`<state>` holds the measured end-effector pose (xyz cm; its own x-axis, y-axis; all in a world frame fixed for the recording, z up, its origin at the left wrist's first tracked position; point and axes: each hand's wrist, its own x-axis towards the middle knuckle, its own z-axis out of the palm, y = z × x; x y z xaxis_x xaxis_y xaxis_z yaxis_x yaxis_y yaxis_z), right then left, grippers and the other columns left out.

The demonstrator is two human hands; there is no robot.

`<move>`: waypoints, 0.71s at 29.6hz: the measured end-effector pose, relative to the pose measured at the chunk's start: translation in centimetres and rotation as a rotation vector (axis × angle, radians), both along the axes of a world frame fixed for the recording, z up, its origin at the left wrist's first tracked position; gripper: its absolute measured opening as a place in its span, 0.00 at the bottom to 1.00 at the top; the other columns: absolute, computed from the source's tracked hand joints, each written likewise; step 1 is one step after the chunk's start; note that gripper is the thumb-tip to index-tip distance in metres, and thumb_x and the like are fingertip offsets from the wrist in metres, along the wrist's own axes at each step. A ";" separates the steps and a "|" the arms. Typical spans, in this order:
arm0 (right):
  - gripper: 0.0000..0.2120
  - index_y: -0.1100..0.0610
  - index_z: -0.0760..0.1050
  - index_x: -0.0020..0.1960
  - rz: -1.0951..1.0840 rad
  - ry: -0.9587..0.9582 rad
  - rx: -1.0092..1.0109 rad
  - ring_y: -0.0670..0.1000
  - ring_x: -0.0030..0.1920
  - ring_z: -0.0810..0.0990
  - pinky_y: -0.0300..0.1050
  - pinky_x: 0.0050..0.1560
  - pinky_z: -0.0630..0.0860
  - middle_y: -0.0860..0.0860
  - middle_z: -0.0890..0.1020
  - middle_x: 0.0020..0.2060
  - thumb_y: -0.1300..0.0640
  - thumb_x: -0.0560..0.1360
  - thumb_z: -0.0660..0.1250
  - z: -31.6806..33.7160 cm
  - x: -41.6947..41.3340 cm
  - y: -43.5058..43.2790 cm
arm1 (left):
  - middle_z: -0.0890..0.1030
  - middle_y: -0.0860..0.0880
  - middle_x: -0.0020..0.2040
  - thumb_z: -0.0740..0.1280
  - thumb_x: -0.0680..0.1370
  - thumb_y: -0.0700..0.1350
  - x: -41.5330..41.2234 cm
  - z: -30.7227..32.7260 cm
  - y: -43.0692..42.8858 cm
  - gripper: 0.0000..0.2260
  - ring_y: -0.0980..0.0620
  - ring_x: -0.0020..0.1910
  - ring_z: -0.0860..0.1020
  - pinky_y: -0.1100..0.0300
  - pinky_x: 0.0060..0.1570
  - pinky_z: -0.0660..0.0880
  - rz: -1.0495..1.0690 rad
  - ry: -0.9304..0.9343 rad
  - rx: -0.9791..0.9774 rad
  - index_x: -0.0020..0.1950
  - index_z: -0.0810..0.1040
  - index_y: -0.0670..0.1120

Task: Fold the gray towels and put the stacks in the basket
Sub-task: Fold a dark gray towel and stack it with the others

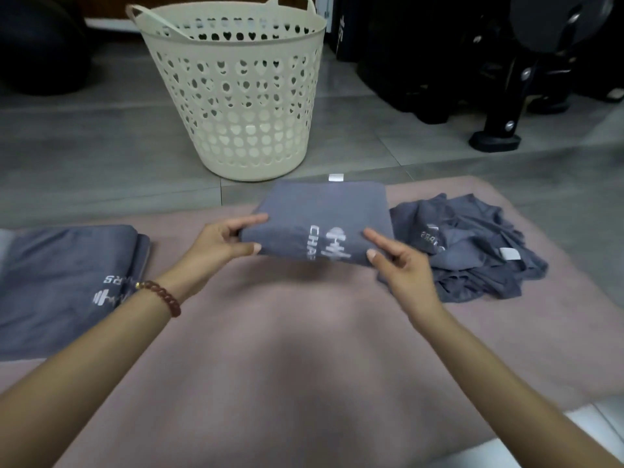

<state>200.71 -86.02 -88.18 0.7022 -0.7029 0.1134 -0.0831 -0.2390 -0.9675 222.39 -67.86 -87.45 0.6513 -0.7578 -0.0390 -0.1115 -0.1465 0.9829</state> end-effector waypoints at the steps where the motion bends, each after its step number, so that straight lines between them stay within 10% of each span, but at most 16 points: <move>1: 0.17 0.57 0.74 0.63 0.002 0.054 0.013 0.28 0.46 0.77 0.28 0.54 0.72 0.40 0.81 0.50 0.67 0.75 0.65 -2.0 -0.8 0.8 | 0.83 0.61 0.45 0.65 0.73 0.28 -0.8 -1.8 1.0 0.20 0.63 0.47 0.79 0.73 0.46 0.74 0.000 0.039 0.054 0.60 0.76 0.46; 6: 0.23 0.49 0.68 0.63 0.097 0.348 0.108 0.34 0.51 0.77 0.23 0.50 0.68 0.50 0.78 0.56 0.65 0.72 0.68 -10.6 -6.8 7.1 | 0.82 0.54 0.41 0.62 0.77 0.30 -6.1 -10.7 6.7 0.14 0.66 0.32 0.76 0.75 0.34 0.70 0.016 0.215 0.294 0.50 0.80 0.47; 11: 0.19 0.37 0.77 0.54 0.061 0.328 0.112 0.32 0.47 0.76 0.26 0.49 0.69 0.37 0.81 0.47 0.55 0.66 0.64 -12.2 -8.8 9.2 | 0.81 0.53 0.43 0.61 0.76 0.28 -7.3 -12.9 8.6 0.13 0.66 0.36 0.76 0.72 0.37 0.72 0.013 0.143 0.282 0.50 0.77 0.44; 16: 0.16 0.57 0.61 0.56 -0.145 0.239 0.407 0.47 0.43 0.77 0.32 0.42 0.75 0.51 0.76 0.46 0.66 0.75 0.66 -11.6 -4.8 6.5 | 0.79 0.46 0.41 0.66 0.77 0.37 -6.8 -13.2 7.0 0.11 0.53 0.37 0.76 0.61 0.35 0.73 0.111 0.033 0.250 0.47 0.65 0.51; 21: 0.28 0.61 0.58 0.68 -0.177 0.276 0.405 0.51 0.56 0.74 0.43 0.56 0.72 0.53 0.72 0.58 0.64 0.74 0.68 -11.2 -1.9 4.6 | 0.77 0.46 0.48 0.70 0.74 0.36 -7.4 -13.0 5.2 0.18 0.58 0.44 0.77 0.67 0.45 0.74 0.088 -0.030 0.155 0.52 0.65 0.53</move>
